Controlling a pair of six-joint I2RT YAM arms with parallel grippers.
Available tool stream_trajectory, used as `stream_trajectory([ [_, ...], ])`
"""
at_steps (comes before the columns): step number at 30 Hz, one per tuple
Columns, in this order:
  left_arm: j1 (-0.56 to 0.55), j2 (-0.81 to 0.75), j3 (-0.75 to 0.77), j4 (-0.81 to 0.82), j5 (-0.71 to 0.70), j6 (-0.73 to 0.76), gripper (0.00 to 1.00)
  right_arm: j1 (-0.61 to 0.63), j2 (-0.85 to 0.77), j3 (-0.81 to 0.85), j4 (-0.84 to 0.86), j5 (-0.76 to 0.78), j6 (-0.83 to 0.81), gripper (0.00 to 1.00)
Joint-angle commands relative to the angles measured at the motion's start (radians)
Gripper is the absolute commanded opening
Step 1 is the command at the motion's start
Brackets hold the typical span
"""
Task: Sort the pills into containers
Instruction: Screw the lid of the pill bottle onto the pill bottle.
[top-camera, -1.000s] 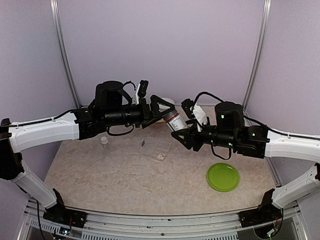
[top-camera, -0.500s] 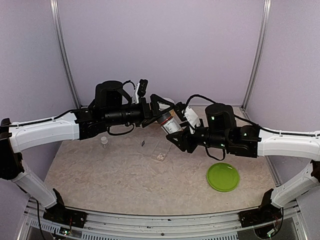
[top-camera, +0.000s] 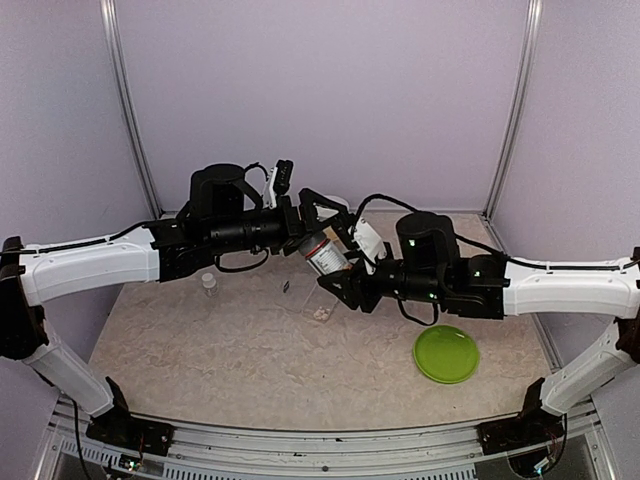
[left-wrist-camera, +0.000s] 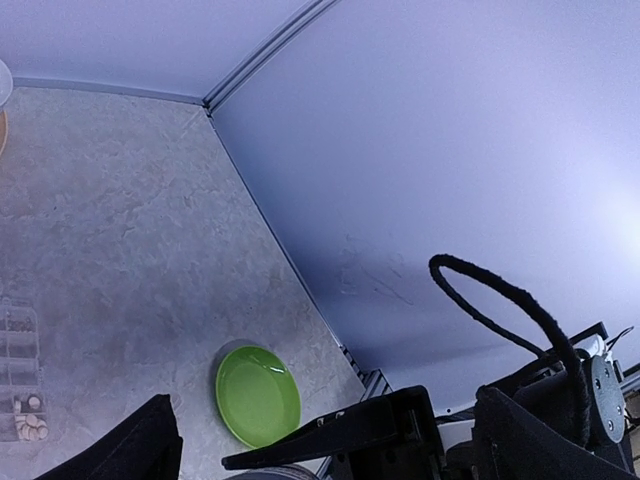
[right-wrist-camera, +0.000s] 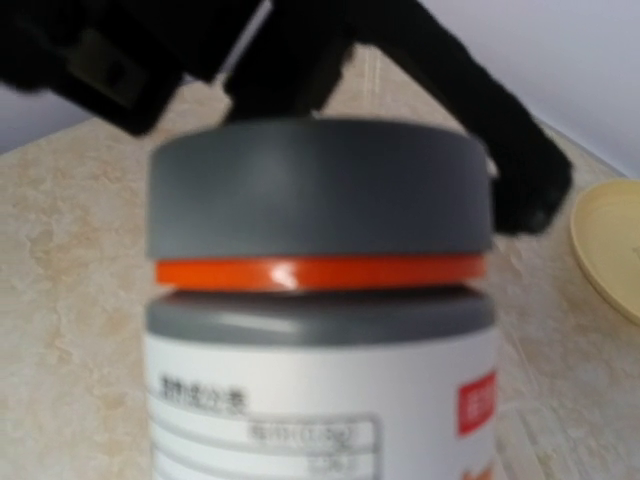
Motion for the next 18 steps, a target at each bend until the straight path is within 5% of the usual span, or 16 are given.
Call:
stream_trajectory([
  [1,-0.018,-0.014,0.002,0.102,0.057,-0.019,0.99,0.028,0.032,0.029,0.016,-0.034,-0.018,0.10],
  [9,-0.005,-0.033,-0.001,0.051,0.027,0.006,0.99,0.036,-0.020,0.003,0.003,0.008,-0.019,0.10],
  [18,0.000,0.005,0.109,-0.197,0.010,0.052,0.99,0.035,-0.105,-0.024,-0.084,0.166,-0.070,0.10],
])
